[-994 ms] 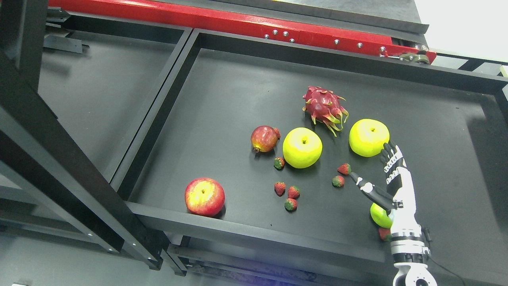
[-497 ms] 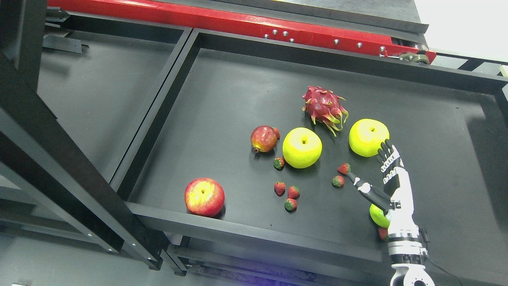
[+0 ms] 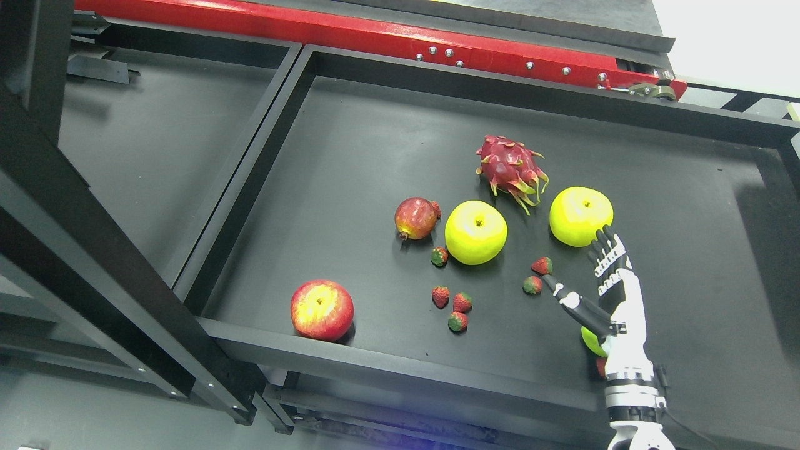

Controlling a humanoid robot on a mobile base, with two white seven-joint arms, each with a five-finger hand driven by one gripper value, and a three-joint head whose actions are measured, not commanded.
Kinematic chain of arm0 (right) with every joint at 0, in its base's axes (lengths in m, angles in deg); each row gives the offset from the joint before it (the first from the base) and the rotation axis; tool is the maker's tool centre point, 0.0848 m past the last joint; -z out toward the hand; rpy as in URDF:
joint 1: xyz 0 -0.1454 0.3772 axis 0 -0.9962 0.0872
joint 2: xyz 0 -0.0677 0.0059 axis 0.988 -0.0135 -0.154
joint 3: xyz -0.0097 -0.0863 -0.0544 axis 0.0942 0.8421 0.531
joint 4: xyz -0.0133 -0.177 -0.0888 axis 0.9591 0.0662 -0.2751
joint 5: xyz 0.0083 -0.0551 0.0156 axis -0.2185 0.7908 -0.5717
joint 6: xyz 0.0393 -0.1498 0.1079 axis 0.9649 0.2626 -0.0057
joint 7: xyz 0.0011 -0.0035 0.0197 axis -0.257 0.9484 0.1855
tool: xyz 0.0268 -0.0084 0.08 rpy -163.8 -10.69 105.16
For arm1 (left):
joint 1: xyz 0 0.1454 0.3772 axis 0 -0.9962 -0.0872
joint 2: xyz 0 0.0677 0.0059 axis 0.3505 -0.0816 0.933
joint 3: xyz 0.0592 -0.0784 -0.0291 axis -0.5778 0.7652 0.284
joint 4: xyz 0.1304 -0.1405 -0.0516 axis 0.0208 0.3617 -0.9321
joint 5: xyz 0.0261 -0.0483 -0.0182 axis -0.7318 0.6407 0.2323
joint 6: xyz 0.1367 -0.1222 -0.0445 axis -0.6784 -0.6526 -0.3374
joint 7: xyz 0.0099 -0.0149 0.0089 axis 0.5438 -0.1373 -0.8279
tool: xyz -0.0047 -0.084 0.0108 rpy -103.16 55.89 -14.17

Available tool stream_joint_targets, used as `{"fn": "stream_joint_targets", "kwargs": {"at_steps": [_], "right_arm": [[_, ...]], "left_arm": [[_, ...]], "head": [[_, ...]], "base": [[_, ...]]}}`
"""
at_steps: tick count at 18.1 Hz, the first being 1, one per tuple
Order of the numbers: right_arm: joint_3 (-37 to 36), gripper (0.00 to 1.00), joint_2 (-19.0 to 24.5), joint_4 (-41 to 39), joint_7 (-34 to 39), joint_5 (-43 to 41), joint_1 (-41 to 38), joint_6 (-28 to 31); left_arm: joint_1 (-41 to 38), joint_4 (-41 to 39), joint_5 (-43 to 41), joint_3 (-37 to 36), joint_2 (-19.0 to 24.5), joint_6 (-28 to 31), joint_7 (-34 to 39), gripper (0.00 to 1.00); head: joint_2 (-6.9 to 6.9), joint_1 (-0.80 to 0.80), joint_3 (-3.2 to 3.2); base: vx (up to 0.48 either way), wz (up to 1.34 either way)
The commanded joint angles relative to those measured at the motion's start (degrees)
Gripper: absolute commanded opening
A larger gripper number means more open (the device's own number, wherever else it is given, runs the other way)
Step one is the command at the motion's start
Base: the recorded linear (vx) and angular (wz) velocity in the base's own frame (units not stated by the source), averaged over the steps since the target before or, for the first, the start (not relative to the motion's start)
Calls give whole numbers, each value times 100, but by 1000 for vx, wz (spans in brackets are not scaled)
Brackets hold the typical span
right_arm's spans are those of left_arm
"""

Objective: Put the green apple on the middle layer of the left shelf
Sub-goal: 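Withdraw the open right hand from the apple toward the robot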

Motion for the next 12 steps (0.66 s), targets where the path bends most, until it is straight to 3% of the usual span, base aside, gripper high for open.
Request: {"fn": "stream_joint_targets", "kwargs": {"at_steps": [1,12], "right_arm": [[185,100,-86,-41,8,-150,-102,19],[159,100,-86,21,-9,-133,355,106]], "left_arm": [[0,0,0,0,100,-3,3,100],[0,0,0,0,100,-3,3,100]], "head": [[0,0,0],[0,0,0]], "base": [[0,0],[0,0]]}}
